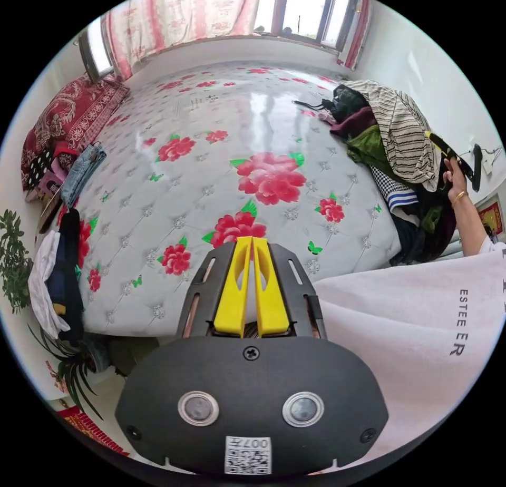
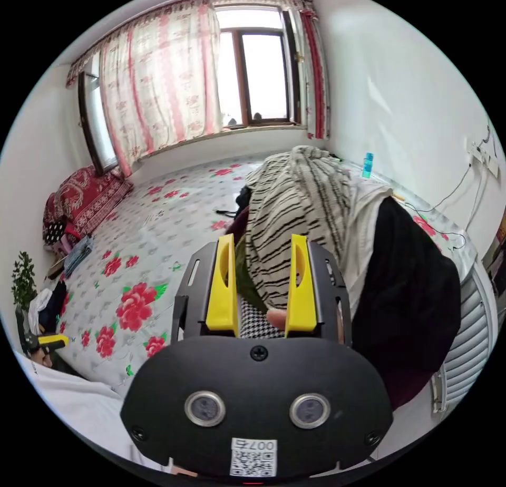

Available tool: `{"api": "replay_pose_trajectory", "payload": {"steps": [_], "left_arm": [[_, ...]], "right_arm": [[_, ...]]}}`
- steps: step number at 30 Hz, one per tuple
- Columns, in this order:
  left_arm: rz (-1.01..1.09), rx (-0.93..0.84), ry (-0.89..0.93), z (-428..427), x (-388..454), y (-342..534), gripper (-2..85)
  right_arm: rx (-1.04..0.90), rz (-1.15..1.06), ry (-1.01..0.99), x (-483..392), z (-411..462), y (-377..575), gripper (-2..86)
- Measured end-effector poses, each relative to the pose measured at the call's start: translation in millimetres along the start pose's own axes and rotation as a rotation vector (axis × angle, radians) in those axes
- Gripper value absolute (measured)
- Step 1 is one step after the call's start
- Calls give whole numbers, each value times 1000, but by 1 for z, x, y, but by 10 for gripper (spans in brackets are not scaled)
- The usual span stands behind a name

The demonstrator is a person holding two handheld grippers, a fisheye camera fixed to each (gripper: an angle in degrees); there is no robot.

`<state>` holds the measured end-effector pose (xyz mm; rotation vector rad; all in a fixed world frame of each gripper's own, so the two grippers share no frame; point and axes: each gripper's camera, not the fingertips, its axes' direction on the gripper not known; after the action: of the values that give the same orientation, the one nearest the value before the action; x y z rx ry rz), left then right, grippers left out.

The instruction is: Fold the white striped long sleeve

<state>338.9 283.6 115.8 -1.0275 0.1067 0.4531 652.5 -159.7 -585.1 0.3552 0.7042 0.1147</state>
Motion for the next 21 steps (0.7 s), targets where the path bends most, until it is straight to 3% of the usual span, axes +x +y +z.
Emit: {"api": "replay_pose_trajectory", "payload": {"steps": [9,18,21], "left_arm": [[-30,-78,48,7,-1,36,-10],[-125,-7,146,11,-43,66,-7],[-91,18,205,14,-46,78,5]], "right_arm": [[-140,62,28,60,23,-42,31],[-86,-4,-157,44,-48,-93,-1],[-35,-69,-368,7,-71,-113,-2]]}}
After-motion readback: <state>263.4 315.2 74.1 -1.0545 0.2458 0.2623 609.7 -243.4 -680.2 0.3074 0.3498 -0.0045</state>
